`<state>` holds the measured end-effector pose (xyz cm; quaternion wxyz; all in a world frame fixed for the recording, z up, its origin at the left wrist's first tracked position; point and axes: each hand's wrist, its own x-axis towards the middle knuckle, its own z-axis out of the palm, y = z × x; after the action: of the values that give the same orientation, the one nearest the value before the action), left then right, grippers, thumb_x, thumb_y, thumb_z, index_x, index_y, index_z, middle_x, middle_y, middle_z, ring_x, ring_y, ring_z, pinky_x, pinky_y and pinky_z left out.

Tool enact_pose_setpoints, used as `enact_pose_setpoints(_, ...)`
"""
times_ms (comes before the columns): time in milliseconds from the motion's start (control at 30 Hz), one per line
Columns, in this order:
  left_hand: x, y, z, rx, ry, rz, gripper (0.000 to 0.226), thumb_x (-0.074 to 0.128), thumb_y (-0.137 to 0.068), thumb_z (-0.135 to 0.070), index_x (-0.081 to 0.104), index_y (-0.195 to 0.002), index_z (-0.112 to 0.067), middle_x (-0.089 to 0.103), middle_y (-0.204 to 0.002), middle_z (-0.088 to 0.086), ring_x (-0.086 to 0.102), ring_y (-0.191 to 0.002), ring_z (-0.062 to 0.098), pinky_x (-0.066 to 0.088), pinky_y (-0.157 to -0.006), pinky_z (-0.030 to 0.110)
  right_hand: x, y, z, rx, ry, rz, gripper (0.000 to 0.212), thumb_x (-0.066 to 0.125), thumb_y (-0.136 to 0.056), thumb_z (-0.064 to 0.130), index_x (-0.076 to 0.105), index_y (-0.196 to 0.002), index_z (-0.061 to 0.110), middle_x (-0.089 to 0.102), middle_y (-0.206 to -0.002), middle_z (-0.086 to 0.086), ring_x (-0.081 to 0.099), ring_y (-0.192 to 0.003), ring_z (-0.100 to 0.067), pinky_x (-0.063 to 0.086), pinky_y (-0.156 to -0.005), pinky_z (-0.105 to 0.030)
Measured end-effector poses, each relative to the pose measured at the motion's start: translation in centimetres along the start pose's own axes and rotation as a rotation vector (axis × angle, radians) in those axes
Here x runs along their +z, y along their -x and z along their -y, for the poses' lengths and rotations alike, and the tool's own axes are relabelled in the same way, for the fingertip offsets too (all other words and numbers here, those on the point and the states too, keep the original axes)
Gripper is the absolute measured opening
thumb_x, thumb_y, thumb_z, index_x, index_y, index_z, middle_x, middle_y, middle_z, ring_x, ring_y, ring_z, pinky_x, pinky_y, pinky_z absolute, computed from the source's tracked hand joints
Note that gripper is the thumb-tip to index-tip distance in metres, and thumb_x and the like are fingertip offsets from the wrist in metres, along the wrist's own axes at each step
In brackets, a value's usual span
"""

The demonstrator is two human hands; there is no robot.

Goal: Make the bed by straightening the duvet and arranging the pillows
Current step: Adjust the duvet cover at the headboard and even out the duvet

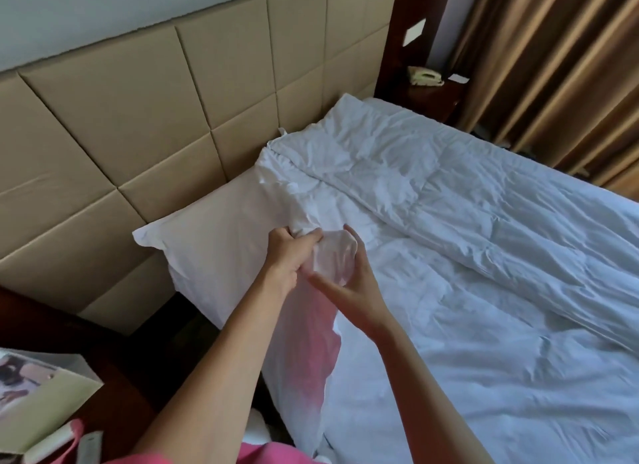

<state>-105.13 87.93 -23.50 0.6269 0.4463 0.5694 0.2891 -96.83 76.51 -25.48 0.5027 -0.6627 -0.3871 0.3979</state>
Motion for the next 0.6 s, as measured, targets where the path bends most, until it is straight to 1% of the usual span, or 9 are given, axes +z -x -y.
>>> enact_pose_setpoints(67,1.2,-0.4,-0.9,0.016,0.024,0.030,0.012,0.075,-0.079,-0.010,0.066,-0.080,-0.003,0.065,-0.077,0.013,0.067,-0.073,0.023,0.055,-0.067,0.033,-0.4,0.6,-2.3,0.101,0.010,-0.027,0.098,0.087,-0.068,0.039,0.026,-0.144,0.038,0.056,-0.132,0.012,0.058,-0.120,-0.005,0.053,-0.096,-0.032)
enact_pose_setpoints(133,2.5,-1.2,-1.7,0.050,0.022,0.059,0.014,0.075,-0.075,-0.013,0.062,-0.078,-0.008,0.057,-0.076,0.009,0.059,-0.072,0.021,0.048,-0.064,0.032,-0.3,1.2,-5.1,0.241,0.042,-0.015,0.094,0.086,-0.068,0.038,0.029,-0.143,0.035,0.056,-0.132,0.009,0.058,-0.120,-0.011,0.053,-0.098,-0.037)
enact_pose_setpoints(167,3.0,-1.7,-2.2,0.064,0.022,0.059,0.018,0.075,-0.074,-0.013,0.058,-0.072,-0.010,0.053,-0.075,0.007,0.055,-0.070,0.019,0.045,-0.063,0.031,-0.1,1.5,-6.1,0.317,0.071,-0.008,0.083,0.082,-0.074,0.034,0.035,-0.141,0.032,0.059,-0.127,0.008,0.059,-0.118,-0.014,0.053,-0.097,-0.038)
enact_pose_setpoints(233,3.9,-2.7,-3.1,0.081,0.028,0.048,0.028,0.076,-0.073,-0.013,0.051,-0.062,-0.013,0.051,-0.069,0.005,0.054,-0.067,0.017,0.044,-0.061,0.030,0.0,1.4,-7.5,0.429,0.146,-0.063,0.044,0.071,-0.085,0.027,0.054,-0.125,0.023,0.065,-0.112,0.004,0.064,-0.106,-0.019,0.055,-0.090,-0.037)
enact_pose_setpoints(300,4.1,-4.0,-3.9,0.083,0.029,0.055,0.021,0.077,-0.070,-0.015,0.057,-0.067,-0.011,0.057,-0.070,0.004,0.059,-0.068,0.017,0.048,-0.062,0.030,-0.1,0.9,-8.2,0.482,0.189,-0.185,0.014,0.066,-0.090,0.024,0.063,-0.102,0.017,0.067,-0.094,0.001,0.064,-0.089,-0.020,0.054,-0.080,-0.036)
enact_pose_setpoints(333,3.9,-4.9,-4.2,0.078,0.037,0.062,0.019,0.078,-0.069,-0.016,0.061,-0.072,-0.009,0.060,-0.073,0.005,0.061,-0.069,0.018,0.050,-0.064,0.031,-0.1,0.5,-8.2,0.487,0.192,-0.231,0.013,0.065,-0.090,0.024,0.064,-0.094,0.012,0.066,-0.086,-0.001,0.063,-0.081,-0.020,0.053,-0.075,-0.036)
enact_pose_setpoints(433,3.3,-7.3,-5.5,0.062,0.054,0.082,0.015,0.077,-0.072,-0.011,0.069,-0.082,-0.004,0.070,-0.082,0.007,0.069,-0.078,0.020,0.057,-0.071,0.032,0.3,-1.1,-7.7,0.486,0.205,-0.331,0.023,0.065,-0.091,0.025,0.063,-0.086,0.002,0.060,-0.073,-0.002,0.057,-0.068,-0.020,0.046,-0.061,-0.030)
enact_pose_setpoints(533,2.8,-9.5,-7.6,0.087,0.072,0.113,0.007,0.075,-0.074,-0.007,0.068,-0.077,-0.008,0.071,-0.081,0.003,0.069,-0.076,0.016,0.057,-0.070,0.030,1.3,-3.0,-6.6,0.454,0.230,-0.478,0.025,0.066,-0.091,0.025,0.059,-0.071,0.012,0.056,-0.062,0.003,0.055,-0.059,-0.017,0.039,-0.048,-0.019)
enact_pose_setpoints(600,2.4,-11.0,-9.0,0.097,0.089,0.138,0.009,0.073,-0.076,-0.006,0.066,-0.074,-0.011,0.071,-0.080,0.002,0.069,-0.074,0.015,0.059,-0.074,0.032,1.7,-4.2,-6.3,0.450,0.211,-0.568,0.029,0.070,-0.089,0.030,0.059,-0.070,0.011,0.056,-0.060,0.003,0.054,-0.055,-0.015,0.039,-0.047,-0.021)
